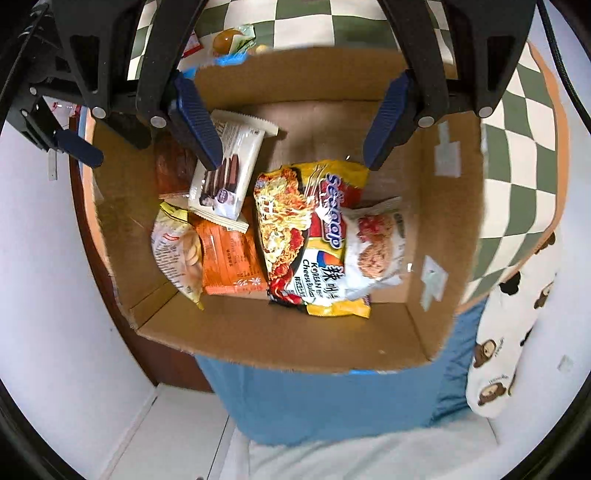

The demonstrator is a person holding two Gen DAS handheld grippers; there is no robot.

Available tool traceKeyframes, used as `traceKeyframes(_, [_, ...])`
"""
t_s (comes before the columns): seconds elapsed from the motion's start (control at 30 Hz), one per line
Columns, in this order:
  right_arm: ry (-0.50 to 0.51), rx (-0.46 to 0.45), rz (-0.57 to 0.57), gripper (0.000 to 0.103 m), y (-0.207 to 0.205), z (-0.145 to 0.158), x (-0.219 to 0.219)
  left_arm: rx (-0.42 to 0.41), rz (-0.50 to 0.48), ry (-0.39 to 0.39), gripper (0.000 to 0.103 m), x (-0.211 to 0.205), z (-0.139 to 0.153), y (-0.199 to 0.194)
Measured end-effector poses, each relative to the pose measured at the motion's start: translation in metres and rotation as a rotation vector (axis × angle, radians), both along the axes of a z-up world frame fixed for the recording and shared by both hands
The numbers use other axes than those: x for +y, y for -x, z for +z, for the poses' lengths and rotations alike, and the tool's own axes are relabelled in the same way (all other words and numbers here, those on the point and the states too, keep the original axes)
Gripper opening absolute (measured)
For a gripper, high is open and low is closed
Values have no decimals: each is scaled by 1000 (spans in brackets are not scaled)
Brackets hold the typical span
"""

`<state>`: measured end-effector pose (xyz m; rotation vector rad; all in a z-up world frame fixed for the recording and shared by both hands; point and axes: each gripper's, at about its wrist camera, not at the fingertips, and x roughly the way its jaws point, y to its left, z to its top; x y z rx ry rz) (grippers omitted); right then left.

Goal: Organize snacks
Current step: 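Lift both open tools back above the box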

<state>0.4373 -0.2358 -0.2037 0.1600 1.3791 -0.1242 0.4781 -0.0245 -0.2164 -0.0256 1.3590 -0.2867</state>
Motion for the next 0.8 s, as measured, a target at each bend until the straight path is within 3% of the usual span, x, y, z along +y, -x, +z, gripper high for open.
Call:
traceKeyframes(0.37, [69,-187,40,77,44,68,27,-217,7,-19,77,14,57,56])
traceKeyframes(0.7, [33,-291,17,78,93,117,39,-276,23,25,77,29,95,106])
traceKeyframes(0.8, [3,-282,-5,88,112,119,38,-266,27,26,77,33,93,121])
